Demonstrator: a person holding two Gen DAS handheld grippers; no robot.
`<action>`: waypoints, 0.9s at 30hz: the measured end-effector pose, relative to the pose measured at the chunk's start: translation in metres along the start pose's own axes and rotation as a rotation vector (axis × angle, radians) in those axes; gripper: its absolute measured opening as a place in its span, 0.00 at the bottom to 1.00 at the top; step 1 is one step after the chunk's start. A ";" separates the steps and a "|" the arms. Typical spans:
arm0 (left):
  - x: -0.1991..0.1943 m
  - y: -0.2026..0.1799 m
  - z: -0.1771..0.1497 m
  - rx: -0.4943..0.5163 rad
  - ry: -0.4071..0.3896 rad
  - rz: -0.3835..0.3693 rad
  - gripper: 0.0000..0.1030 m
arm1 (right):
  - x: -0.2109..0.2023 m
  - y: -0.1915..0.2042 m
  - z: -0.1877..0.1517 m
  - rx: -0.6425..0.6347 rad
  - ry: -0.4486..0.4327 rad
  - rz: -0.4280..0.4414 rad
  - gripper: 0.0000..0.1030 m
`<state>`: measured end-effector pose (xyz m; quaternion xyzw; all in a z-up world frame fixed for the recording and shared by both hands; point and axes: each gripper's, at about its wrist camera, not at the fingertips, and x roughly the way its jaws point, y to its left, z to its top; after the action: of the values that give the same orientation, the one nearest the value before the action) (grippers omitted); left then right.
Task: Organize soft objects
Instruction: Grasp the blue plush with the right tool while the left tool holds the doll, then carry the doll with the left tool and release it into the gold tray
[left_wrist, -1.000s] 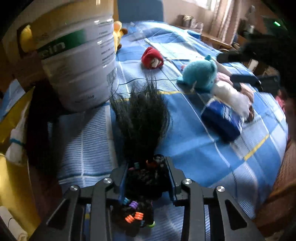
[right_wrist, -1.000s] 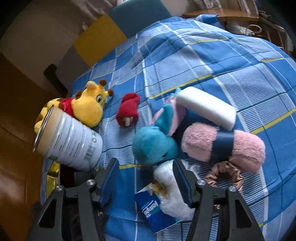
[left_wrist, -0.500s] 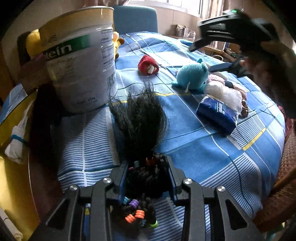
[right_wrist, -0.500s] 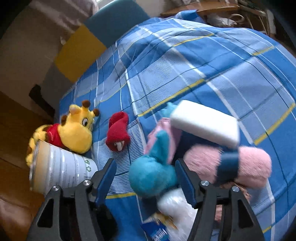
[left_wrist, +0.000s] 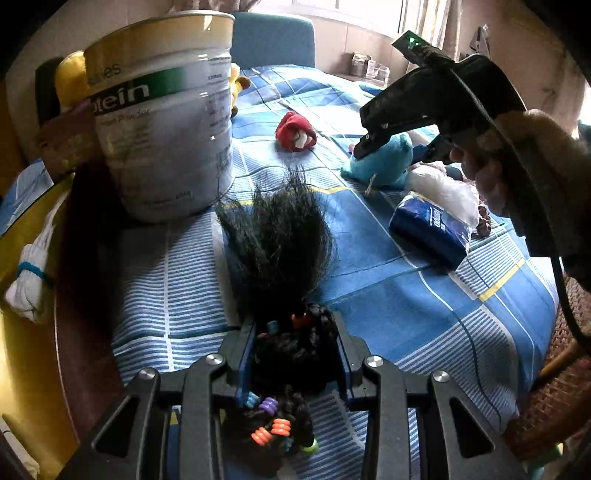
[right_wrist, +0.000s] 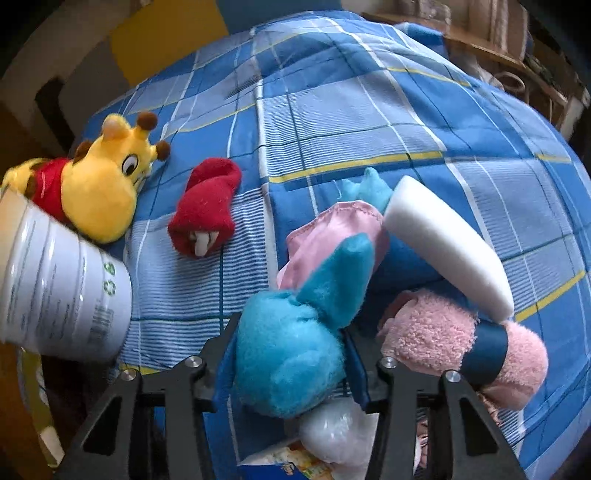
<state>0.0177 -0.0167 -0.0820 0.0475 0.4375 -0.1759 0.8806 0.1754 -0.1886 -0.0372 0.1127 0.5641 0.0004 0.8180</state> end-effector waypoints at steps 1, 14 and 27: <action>-0.001 0.001 0.000 -0.010 0.002 -0.001 0.34 | 0.002 0.002 -0.001 -0.014 0.000 -0.004 0.49; -0.018 -0.001 -0.016 0.016 0.001 -0.004 0.34 | -0.005 0.009 0.001 -0.027 0.016 -0.030 0.48; -0.048 0.000 -0.024 0.045 -0.064 -0.049 0.33 | -0.034 0.034 0.020 -0.130 -0.061 -0.110 0.48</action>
<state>-0.0268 0.0020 -0.0588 0.0508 0.4062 -0.2085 0.8882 0.1855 -0.1636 0.0071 0.0282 0.5432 -0.0113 0.8391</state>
